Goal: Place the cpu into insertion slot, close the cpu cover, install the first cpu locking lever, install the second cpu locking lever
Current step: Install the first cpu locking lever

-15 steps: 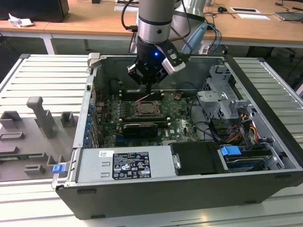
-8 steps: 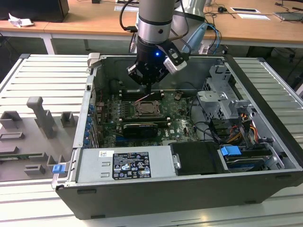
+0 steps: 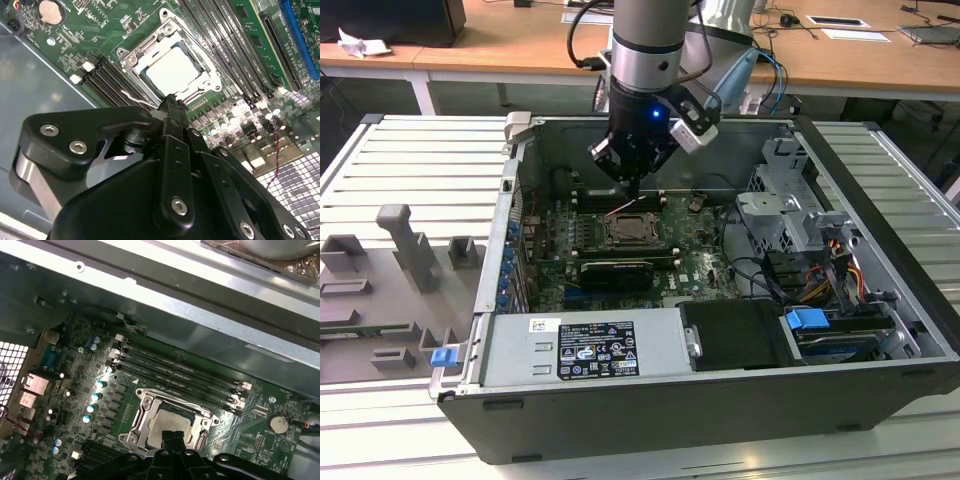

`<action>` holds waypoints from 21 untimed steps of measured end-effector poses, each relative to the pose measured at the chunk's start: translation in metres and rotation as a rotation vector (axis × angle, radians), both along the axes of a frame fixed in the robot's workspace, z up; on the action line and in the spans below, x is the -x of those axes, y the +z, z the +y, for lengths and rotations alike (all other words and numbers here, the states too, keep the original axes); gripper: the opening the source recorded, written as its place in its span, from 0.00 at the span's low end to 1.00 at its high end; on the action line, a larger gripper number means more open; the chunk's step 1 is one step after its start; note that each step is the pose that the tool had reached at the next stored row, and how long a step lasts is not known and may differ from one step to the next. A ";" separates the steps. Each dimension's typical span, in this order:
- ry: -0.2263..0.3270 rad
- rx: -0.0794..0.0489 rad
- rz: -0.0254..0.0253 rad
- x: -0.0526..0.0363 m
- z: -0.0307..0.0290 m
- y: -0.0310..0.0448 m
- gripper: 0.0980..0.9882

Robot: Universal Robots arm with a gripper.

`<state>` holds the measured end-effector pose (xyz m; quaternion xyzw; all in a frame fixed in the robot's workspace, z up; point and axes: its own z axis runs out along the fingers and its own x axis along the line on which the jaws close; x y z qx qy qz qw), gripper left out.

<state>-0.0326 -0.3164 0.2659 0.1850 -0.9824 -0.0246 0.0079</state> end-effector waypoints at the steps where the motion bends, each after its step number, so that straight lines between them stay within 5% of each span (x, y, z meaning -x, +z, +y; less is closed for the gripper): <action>1: 0.011 0.000 0.0000 0.0000 0.0000 0.0000 0.01; 11: 0.106 0.000 -0.0031 -0.0001 0.0000 -0.0003 0.01; 14: 0.148 0.000 -0.0100 0.0002 -0.0001 -0.0004 0.01; 18: 0.170 0.001 -0.0273 0.0007 -0.0007 -0.0007 0.01; 21: 0.223 0.000 -0.0296 0.0008 -0.0008 -0.0017 0.01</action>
